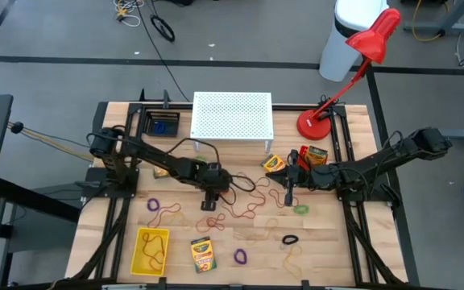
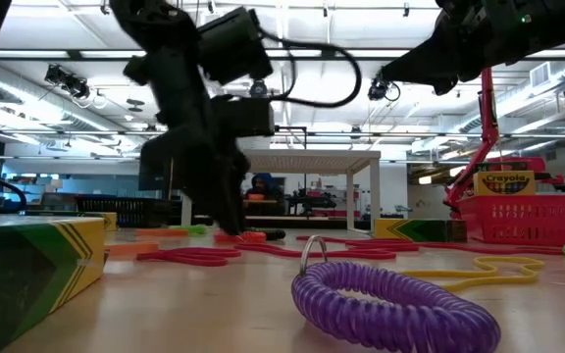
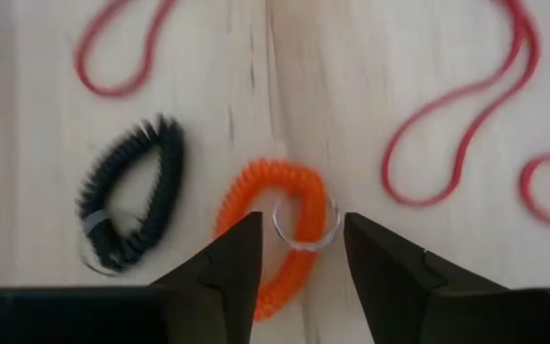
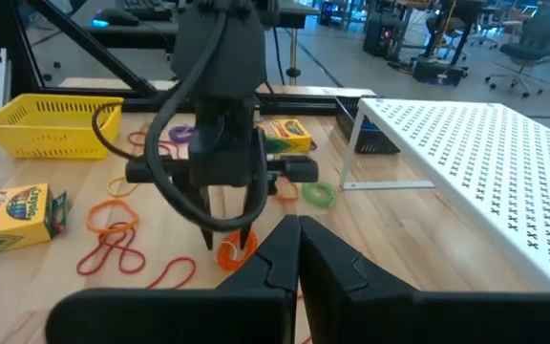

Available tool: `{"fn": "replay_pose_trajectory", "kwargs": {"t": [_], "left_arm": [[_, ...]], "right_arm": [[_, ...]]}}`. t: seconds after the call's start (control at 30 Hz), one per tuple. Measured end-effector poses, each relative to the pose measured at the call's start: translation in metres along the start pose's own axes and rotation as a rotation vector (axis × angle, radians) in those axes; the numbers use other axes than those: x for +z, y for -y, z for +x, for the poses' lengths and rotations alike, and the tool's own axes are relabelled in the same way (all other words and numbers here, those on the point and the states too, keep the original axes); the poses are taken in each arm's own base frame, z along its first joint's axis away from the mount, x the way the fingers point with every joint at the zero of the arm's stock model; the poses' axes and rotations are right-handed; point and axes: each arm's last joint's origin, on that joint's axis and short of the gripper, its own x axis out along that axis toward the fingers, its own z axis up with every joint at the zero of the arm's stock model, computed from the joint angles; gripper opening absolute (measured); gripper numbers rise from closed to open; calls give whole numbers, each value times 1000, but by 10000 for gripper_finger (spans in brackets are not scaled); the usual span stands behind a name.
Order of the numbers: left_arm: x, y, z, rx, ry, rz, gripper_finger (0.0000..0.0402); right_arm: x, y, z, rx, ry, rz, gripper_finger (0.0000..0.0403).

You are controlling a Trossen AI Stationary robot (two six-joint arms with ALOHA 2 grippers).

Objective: Pick & Place Office Desk Supplies
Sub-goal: Put the top black spring rubber band into the black bin

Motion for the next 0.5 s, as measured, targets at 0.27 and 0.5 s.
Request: {"fn": "replay_pose_trajectory", "kwargs": {"t": [0.27, 0.5], "left_arm": [[25, -19, -12, 20, 40, -45, 210], [18, -38, 2, 46, -5, -99, 181]], "right_arm": [[0, 0, 0, 0, 0, 0, 14], [0, 0, 0, 0, 0, 0, 14]]}}
